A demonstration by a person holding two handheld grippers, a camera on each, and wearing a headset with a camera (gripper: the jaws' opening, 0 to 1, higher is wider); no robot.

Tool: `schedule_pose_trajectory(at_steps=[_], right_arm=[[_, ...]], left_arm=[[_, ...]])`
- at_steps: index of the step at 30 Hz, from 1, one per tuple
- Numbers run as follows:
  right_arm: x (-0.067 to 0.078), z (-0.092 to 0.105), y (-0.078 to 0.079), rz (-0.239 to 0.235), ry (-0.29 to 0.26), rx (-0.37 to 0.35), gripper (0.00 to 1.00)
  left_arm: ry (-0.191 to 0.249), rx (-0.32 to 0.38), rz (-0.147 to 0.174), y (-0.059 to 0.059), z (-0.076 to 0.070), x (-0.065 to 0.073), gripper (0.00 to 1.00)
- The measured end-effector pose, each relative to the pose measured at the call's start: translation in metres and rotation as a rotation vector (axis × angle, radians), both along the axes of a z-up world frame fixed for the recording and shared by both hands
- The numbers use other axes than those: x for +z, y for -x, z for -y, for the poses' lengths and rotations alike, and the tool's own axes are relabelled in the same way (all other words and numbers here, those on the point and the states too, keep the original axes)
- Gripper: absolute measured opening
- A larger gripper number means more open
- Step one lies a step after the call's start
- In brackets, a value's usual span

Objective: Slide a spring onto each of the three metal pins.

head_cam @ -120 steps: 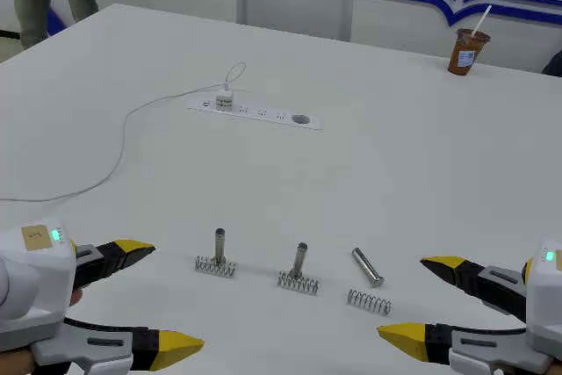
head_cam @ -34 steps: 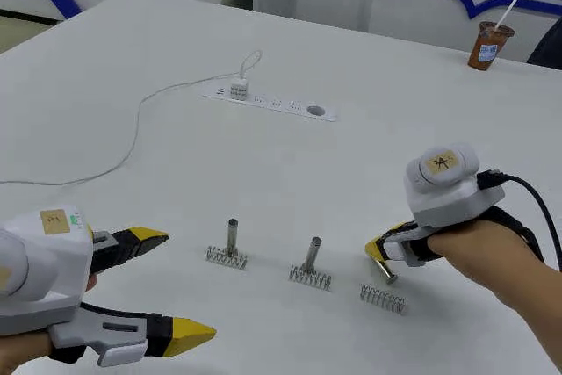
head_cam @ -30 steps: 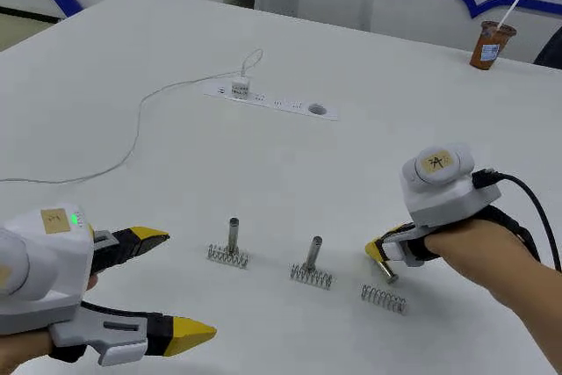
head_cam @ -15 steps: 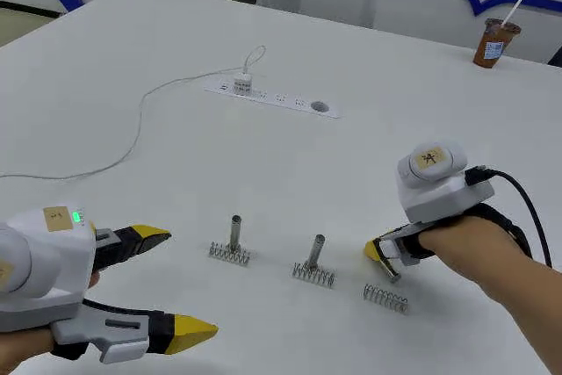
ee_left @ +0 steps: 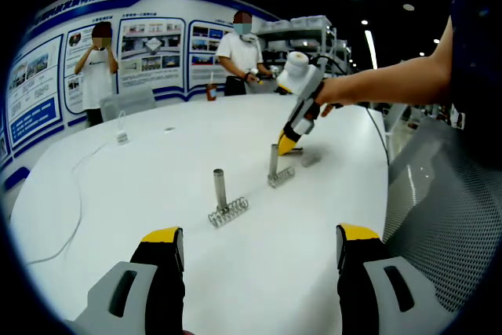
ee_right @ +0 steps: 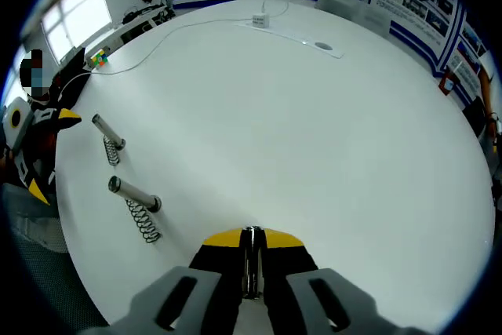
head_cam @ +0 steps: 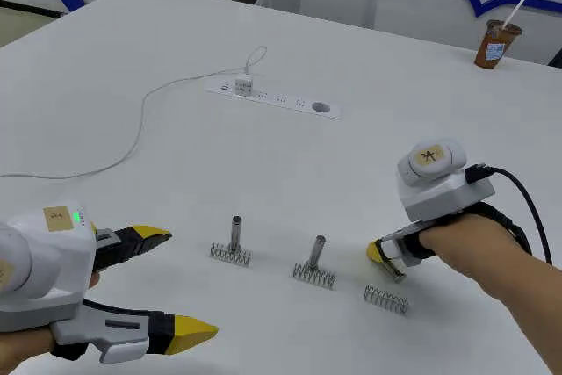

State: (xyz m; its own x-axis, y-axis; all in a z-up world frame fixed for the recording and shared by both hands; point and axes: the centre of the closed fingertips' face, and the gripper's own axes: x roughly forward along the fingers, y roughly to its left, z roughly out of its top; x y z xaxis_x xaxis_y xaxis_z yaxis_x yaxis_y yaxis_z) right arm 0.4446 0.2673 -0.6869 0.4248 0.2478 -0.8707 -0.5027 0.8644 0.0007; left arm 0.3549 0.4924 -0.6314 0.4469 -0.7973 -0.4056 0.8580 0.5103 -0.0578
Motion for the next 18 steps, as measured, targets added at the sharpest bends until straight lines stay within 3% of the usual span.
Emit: schedule_pose_trajectory(at_steps=[5,18], right_arm=[[0.0004,-0.0015,0.0006,0.005,0.035,0.04,0.09],[0.0056,0.0027,0.0046,0.043,-0.014,0.006,0.09]], left_arm=[[-0.003,-0.004,0.0,0.0,0.0015,0.0007,0.81],[-0.006,-0.006,0.011,-0.0021,0.0033,0.0058,0.81]])
